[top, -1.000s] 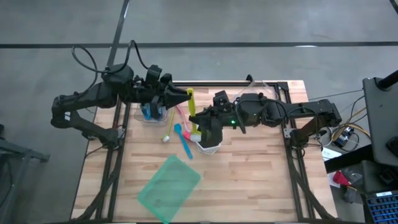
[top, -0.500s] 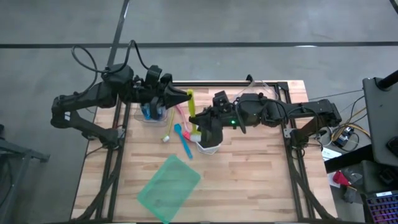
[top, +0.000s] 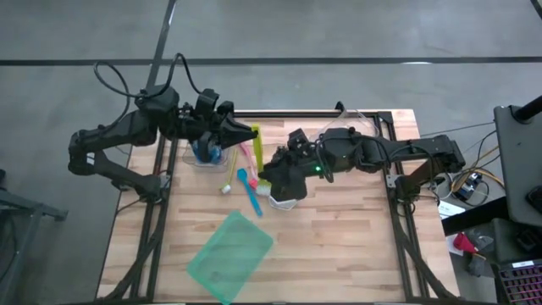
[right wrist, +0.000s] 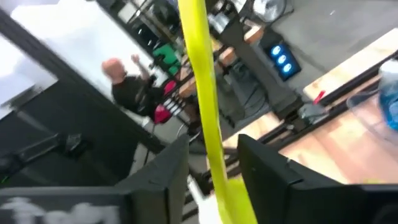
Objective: Pick & Place Kitchen Sink Supplies
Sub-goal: Put the green dish brush into the green bin
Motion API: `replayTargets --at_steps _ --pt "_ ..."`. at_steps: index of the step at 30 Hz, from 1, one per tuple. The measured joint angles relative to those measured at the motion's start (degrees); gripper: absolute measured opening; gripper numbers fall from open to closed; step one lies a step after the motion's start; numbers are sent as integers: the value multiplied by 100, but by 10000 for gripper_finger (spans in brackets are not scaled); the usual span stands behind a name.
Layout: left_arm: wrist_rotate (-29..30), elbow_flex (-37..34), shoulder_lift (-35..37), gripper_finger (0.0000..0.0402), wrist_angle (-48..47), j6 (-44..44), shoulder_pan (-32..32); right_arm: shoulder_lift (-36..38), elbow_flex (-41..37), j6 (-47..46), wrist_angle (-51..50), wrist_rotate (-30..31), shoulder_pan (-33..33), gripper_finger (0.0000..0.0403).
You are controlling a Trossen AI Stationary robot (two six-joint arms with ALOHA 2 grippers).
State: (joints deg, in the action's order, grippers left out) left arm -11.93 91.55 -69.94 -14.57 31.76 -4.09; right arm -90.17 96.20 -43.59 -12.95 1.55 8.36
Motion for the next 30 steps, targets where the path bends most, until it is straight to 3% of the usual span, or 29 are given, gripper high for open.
replayTargets --at_steps 7,21,30 --pt "-233 0 229 8 -744 -48 -18 4 0 99 -33 -856 4 188" --pt "-410 -75 433 10 -3423 -216 56 4 0 584 -15 -698 -2 188" --pt "-1201 -1235 449 8 -3419 320 252 7 0 724 139 -589 2 187"
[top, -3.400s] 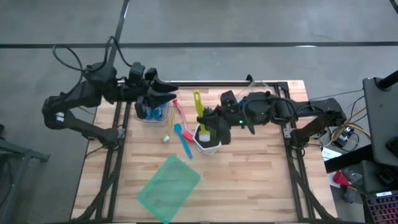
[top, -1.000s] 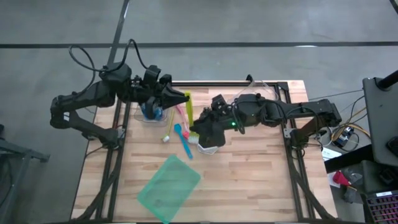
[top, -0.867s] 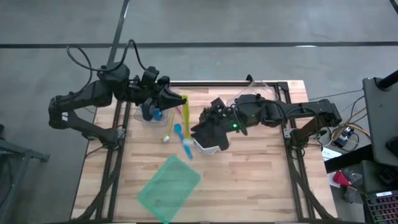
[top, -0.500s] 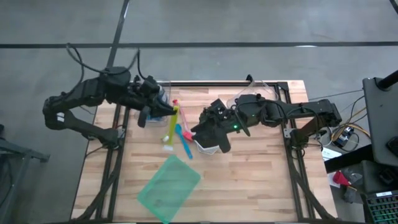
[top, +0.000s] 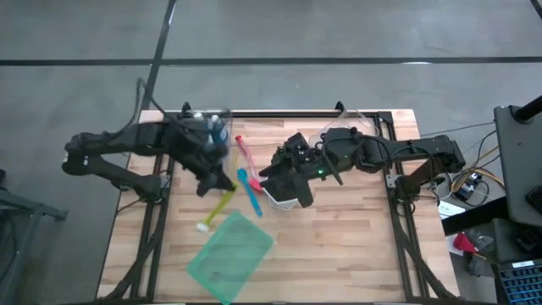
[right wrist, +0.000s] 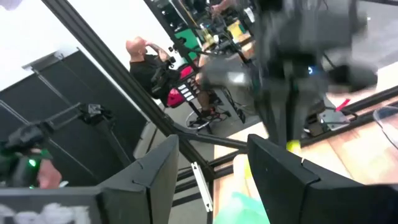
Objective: Pick & Place Kitchen Sink Supplies
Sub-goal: Put the green dish brush into the green bin
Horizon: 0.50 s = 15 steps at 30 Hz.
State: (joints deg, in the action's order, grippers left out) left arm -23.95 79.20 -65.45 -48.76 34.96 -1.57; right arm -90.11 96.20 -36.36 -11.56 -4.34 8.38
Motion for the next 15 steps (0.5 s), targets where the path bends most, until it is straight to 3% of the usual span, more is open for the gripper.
replayTargets --at_steps 8,15 --pt "-654 -1665 189 11 1825 1489 477 2 0 62 115 -2 -2 189" --pt "-606 -3220 370 12 3852 2727 613 2 0 213 338 -1 -2 185"
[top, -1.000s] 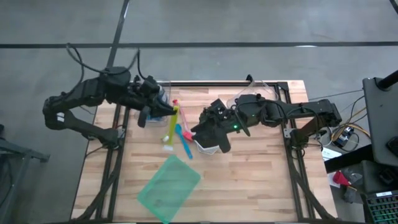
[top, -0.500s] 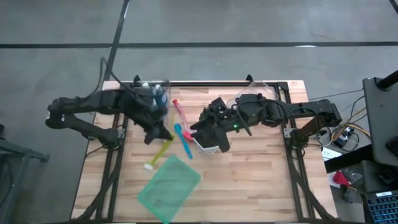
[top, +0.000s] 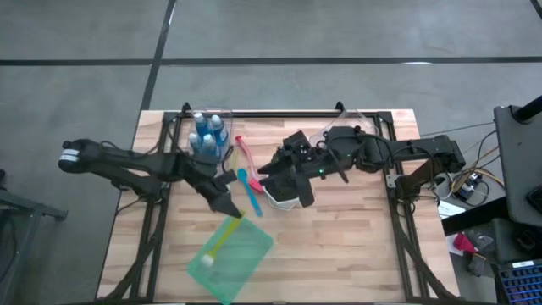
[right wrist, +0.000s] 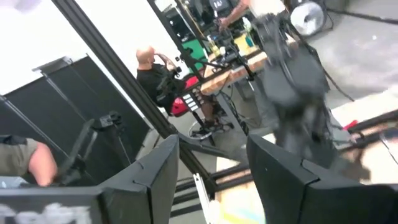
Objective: Pick & Place Kitchen Sink Supplies
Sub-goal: Put the green dish brush into the green bin
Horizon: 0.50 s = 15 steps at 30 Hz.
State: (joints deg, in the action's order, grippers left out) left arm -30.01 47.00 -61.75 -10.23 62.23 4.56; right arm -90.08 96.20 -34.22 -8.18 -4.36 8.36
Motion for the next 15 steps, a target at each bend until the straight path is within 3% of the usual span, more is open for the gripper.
replayTargets --at_steps 9,15 --pt "10 -1591 28 12 1370 560 88 2 0 36 152 -1 0 182" --pt "139 -2248 28 11 1523 883 125 2 0 36 153 1 -2 180"
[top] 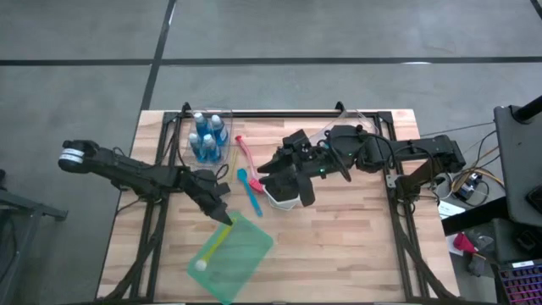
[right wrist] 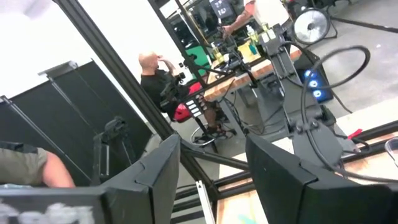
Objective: Pick & Place Kitchen Sink Supplies
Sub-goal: Put the green dish brush into the green bin
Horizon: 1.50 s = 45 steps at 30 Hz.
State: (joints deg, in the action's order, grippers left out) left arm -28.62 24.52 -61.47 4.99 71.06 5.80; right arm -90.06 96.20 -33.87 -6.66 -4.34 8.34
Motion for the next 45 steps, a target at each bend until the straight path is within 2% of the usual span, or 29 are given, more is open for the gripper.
replayTargets --at_steps 5,14,20,26,33,45 --pt "35 -211 0 12 11 191 0 0 0 11 0 76 -11 176" --pt "63 -164 -32 13 35 274 84 0 0 87 3 288 -13 180" --pt "-46 207 -286 13 11 472 243 0 0 87 2 302 -13 176" --pt "66 741 -762 13 48 291 386 0 0 90 -2 302 -13 177" --pt "45 927 -1461 13 30 225 575 0 0 92 -33 302 -11 171" --pt "258 996 -2062 14 -78 -93 595 -2 0 151 -37 300 -11 179"
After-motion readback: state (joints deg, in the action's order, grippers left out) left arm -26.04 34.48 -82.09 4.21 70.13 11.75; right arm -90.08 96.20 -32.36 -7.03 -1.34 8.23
